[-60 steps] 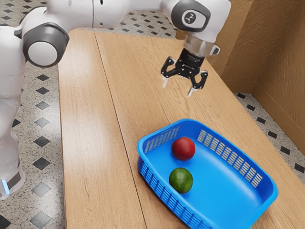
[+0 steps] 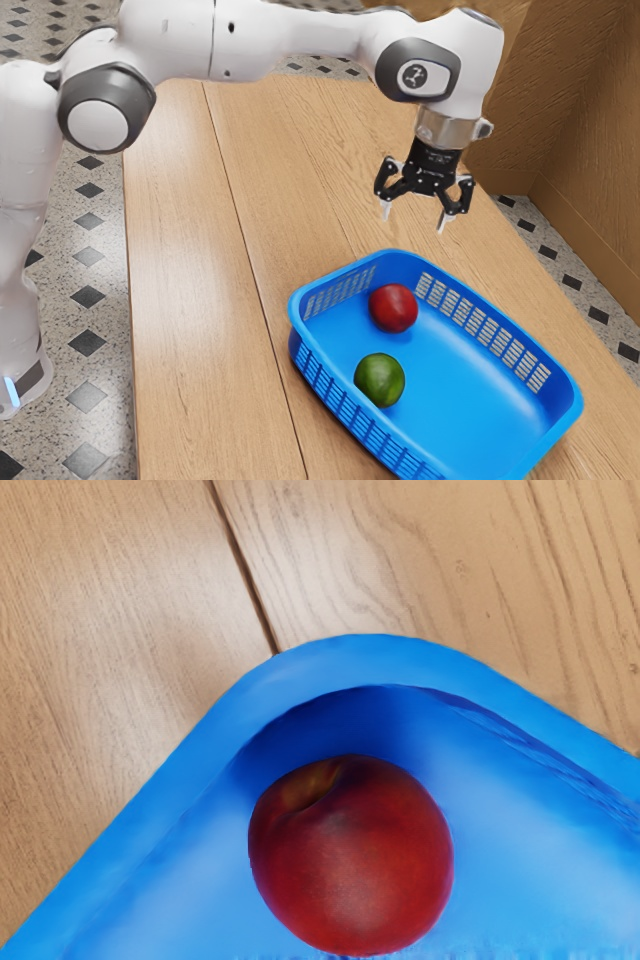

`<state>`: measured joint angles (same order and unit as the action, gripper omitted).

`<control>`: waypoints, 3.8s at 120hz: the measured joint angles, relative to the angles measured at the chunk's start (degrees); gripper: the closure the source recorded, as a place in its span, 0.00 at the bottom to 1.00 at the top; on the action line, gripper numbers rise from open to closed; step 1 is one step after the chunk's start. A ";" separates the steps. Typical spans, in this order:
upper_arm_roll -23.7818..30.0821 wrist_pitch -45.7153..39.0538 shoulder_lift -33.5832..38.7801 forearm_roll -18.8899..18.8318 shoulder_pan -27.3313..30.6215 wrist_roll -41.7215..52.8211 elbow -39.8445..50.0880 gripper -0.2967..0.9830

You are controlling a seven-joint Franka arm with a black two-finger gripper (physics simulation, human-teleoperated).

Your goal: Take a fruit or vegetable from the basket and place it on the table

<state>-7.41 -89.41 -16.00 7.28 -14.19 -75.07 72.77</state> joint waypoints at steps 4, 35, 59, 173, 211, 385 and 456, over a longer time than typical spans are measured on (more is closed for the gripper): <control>0.21 -1.91 -0.75 0.52 -1.19 2.96 0.25 0.23; 0.48 -17.84 4.60 1.96 -10.77 21.13 17.67 0.23; 0.54 -25.99 3.95 3.11 -12.42 30.69 20.75 0.23; 0.47 -36.57 10.15 7.59 -16.18 45.60 35.74 0.23; 0.46 -37.95 11.29 9.03 -16.77 45.98 38.70 0.23; 0.53 -42.03 6.81 11.26 -16.42 44.87 37.39 0.37; 0.05 -42.04 19.38 2.12 -8.21 41.84 34.19 0.43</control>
<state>-7.36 -131.46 3.38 9.40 -22.40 -33.23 106.96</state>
